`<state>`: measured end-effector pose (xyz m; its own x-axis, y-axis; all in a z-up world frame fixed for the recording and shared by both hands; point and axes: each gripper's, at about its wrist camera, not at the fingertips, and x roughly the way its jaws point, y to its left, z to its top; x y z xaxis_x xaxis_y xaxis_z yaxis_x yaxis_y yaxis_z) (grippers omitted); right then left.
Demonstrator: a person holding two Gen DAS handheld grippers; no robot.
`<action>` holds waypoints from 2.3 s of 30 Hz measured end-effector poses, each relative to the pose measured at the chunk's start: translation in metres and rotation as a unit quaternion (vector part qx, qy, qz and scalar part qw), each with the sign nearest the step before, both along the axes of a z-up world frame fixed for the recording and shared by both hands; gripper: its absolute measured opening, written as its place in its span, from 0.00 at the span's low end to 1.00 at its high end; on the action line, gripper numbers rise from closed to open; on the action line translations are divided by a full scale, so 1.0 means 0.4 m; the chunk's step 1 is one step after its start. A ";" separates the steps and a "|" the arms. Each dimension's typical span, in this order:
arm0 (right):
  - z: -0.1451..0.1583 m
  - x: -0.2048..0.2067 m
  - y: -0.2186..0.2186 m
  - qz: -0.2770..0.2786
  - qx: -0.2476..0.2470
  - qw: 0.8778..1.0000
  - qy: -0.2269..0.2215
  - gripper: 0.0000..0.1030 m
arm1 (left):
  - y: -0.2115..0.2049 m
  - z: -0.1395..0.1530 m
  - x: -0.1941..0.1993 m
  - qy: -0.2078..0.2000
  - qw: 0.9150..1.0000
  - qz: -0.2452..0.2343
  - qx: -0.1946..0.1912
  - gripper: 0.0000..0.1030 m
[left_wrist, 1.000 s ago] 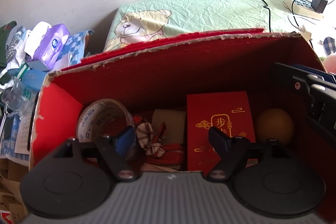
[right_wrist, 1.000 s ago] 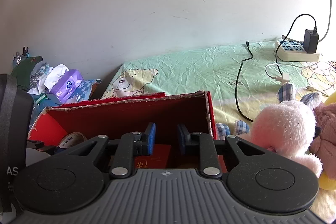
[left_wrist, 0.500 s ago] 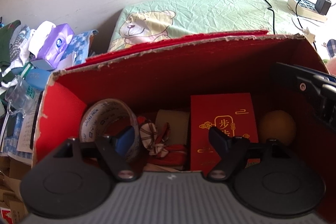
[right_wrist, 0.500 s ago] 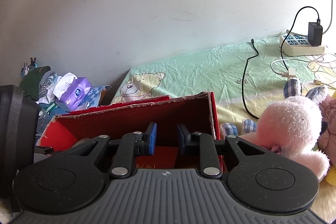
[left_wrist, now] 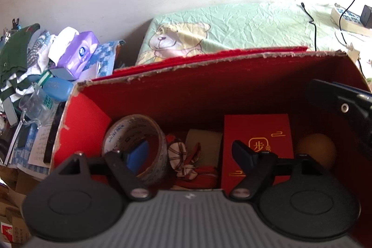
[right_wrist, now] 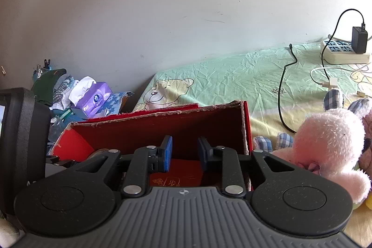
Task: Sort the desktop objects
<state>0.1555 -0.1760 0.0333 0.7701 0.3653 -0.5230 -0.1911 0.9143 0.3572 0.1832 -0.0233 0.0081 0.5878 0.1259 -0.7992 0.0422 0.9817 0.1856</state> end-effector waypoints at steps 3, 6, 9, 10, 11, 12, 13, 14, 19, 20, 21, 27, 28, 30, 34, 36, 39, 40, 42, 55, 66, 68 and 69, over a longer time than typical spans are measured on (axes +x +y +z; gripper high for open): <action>0.006 -0.014 -0.023 -0.010 0.022 1.000 -0.010 0.27 | 0.006 0.016 -0.022 -0.032 0.999 0.005 -0.008 0.84; 0.017 -0.038 -0.036 -0.026 0.004 1.000 -0.009 0.28 | 0.026 0.046 -0.046 -0.058 0.997 0.028 -0.036 0.86; 0.042 -0.079 -0.045 -0.024 -0.021 0.999 -0.028 0.28 | 0.057 0.093 -0.085 -0.080 0.992 0.044 -0.088 0.90; 0.053 -0.092 -0.048 -0.025 -0.029 0.999 -0.033 0.28 | 0.063 0.109 -0.101 -0.090 0.990 0.051 -0.093 0.92; 0.063 -0.104 -0.052 -0.028 -0.033 0.998 -0.034 0.28 | 0.068 0.125 -0.119 -0.101 0.988 0.056 -0.099 0.98; 0.071 -0.114 -0.057 -0.032 -0.034 0.998 -0.033 0.28 | 0.074 0.142 -0.139 -0.115 0.986 0.062 -0.106 0.98; 0.079 -0.125 -0.059 -0.034 -0.033 0.998 -0.031 0.28 | 0.081 0.157 -0.157 -0.124 0.984 0.068 -0.111 1.00; 0.084 -0.135 -0.063 -0.035 -0.032 0.998 -0.028 0.28 | 0.089 0.170 -0.174 -0.128 0.982 0.073 -0.116 1.00; 0.098 -0.194 -0.048 -0.034 -0.032 0.999 -0.024 0.29 | 0.117 0.199 -0.222 -0.127 0.980 0.105 -0.108 1.00; 0.100 -0.207 -0.042 -0.034 -0.036 0.998 -0.027 0.29 | 0.120 0.200 -0.231 -0.124 0.982 0.104 -0.102 1.00; 0.102 -0.218 -0.037 -0.034 -0.039 0.998 -0.028 0.29 | 0.122 0.200 -0.240 -0.120 0.982 0.103 -0.099 1.00; 0.104 -0.259 -0.008 -0.029 -0.040 0.999 -0.017 0.29 | 0.144 0.188 -0.283 -0.085 0.986 0.099 -0.102 1.00; 0.103 -0.266 -0.002 -0.028 -0.040 0.999 -0.014 0.29 | 0.146 0.186 -0.290 -0.080 0.987 0.094 -0.100 1.00; 0.098 -0.280 0.012 -0.028 -0.044 0.999 -0.011 0.29 | 0.147 0.185 -0.307 -0.076 0.989 0.087 -0.091 1.00; 0.089 -0.297 0.032 -0.031 -0.050 0.998 0.007 0.30 | 0.154 0.182 -0.337 -0.073 0.991 0.078 -0.077 1.00; 0.084 -0.302 0.040 -0.035 -0.051 0.998 0.014 0.31 | 0.159 0.181 -0.345 -0.071 0.992 0.075 -0.076 1.00; 0.078 -0.310 0.049 -0.042 -0.050 0.998 0.021 0.32 | 0.164 0.178 -0.347 -0.065 0.993 0.071 -0.073 1.00; 0.077 -0.310 0.051 -0.044 -0.049 0.998 0.023 0.32 | 0.165 0.177 -0.346 -0.063 0.993 0.071 -0.073 1.00; 0.077 -0.311 0.056 -0.046 -0.046 0.998 0.026 0.32 | 0.166 0.174 -0.349 -0.060 0.993 0.070 -0.072 1.00; 0.076 -0.316 0.070 -0.049 -0.052 0.997 0.027 0.32 | 0.166 0.154 -0.345 -0.035 0.994 0.065 -0.076 1.00; 0.059 -0.306 0.083 -0.054 -0.074 0.995 0.040 0.33 | 0.157 0.124 -0.347 -0.016 0.996 0.058 -0.065 1.00; 0.057 -0.299 0.082 -0.053 -0.072 0.995 0.043 0.33 | 0.156 0.127 -0.345 -0.018 0.996 0.057 -0.064 1.00; 0.057 -0.297 0.082 -0.053 -0.071 0.995 0.044 0.33 | 0.154 0.128 -0.343 -0.019 0.996 0.057 -0.063 1.00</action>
<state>0.0367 -0.1431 0.0560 0.7497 0.2013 -0.6304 -0.0639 0.9702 0.2338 0.0458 0.0384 0.0592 0.6060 0.0929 -0.7900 -0.0752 0.9954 0.0594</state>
